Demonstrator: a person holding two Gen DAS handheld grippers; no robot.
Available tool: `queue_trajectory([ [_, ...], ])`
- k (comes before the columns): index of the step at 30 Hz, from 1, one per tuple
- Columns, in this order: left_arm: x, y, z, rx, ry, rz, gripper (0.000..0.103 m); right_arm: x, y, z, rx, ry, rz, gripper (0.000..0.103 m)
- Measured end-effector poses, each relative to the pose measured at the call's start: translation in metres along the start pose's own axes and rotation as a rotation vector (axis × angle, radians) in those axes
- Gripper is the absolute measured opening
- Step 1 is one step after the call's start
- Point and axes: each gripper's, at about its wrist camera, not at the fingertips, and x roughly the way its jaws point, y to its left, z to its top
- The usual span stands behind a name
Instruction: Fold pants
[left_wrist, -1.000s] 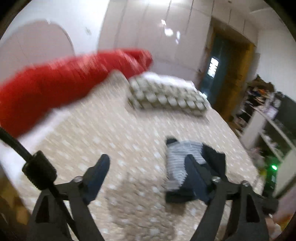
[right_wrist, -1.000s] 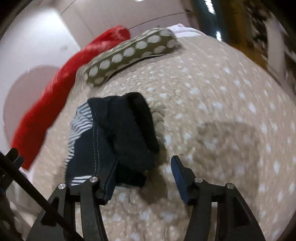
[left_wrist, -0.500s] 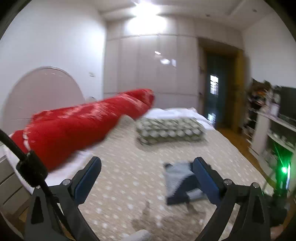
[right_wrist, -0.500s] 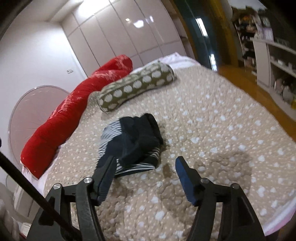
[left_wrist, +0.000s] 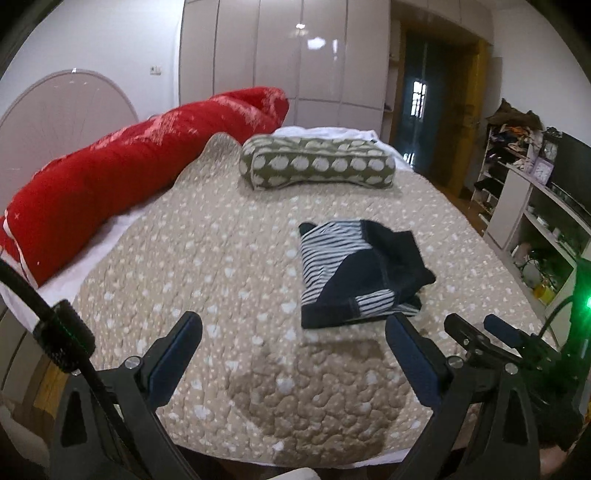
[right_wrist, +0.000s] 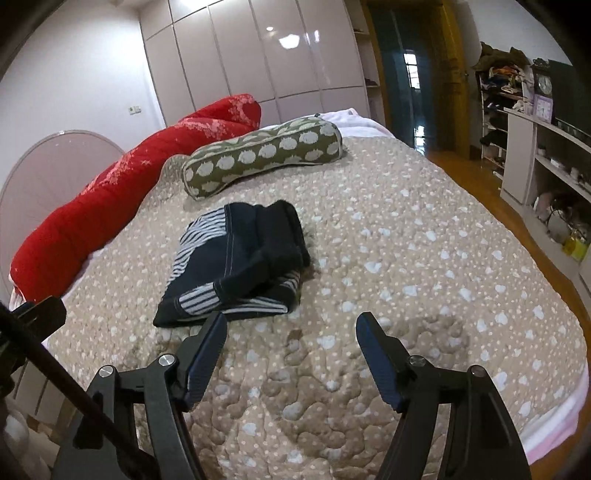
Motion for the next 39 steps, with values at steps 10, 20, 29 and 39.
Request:
queue_trajectory([
  [10,0.019,0.004,-0.011,-0.007,0.075,0.000,0.099,0.009,0.009,-0.008,-0.032,0.035,-0.007,0.078],
  [20,0.028,0.008,-0.014,-0.027,0.124,-0.023,0.099,0.013,0.009,-0.012,-0.030,0.051,-0.013,0.078],
  [29,0.033,0.008,-0.017,-0.031,0.145,-0.028,0.099,0.015,0.009,-0.014,-0.027,0.060,-0.013,0.079],
  [39,0.037,0.008,-0.019,-0.039,0.169,-0.035,0.099,0.017,0.010,-0.016,-0.026,0.068,-0.012,0.079],
])
